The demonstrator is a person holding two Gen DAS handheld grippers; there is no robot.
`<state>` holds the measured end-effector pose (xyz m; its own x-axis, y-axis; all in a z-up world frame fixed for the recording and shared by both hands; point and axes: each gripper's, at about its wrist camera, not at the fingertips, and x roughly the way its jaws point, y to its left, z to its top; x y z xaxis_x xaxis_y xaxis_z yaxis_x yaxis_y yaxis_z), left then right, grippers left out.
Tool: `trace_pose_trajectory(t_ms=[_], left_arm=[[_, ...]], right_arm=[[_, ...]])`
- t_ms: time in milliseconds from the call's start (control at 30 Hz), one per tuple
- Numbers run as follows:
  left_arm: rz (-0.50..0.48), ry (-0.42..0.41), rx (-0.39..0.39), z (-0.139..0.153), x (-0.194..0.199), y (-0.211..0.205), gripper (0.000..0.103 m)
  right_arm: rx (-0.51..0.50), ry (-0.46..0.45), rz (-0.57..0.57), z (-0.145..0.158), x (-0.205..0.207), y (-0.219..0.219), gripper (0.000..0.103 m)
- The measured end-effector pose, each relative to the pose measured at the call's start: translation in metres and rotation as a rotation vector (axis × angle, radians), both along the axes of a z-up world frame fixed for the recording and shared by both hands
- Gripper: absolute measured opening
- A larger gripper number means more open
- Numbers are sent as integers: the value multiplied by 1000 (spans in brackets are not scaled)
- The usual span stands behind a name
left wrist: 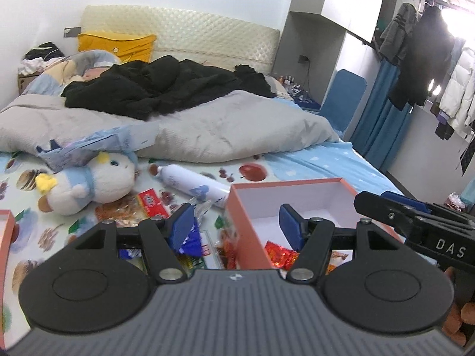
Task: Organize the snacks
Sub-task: 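Move both tools back over the snack pile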
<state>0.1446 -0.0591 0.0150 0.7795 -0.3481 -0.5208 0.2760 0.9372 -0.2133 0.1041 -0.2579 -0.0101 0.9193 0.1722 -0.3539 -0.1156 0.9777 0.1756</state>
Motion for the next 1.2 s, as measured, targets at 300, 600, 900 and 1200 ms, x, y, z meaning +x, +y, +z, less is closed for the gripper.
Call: trace_pose_trajectory(t_ms=[300, 600, 900, 1200], left_arm=[[19, 39, -25, -28, -9, 17, 69], [36, 109, -24, -58, -20, 30, 69], [92, 197, -25, -98, -41, 56, 69], [133, 286, -108, -139, -22, 84, 69]], right_arm=[[-39, 59, 38, -27, -13, 31, 58], [-47, 100, 52, -59, -28, 51, 58], [-76, 159, 114, -91, -42, 75, 58], [-132, 232, 169, -114, -26, 95, 58]])
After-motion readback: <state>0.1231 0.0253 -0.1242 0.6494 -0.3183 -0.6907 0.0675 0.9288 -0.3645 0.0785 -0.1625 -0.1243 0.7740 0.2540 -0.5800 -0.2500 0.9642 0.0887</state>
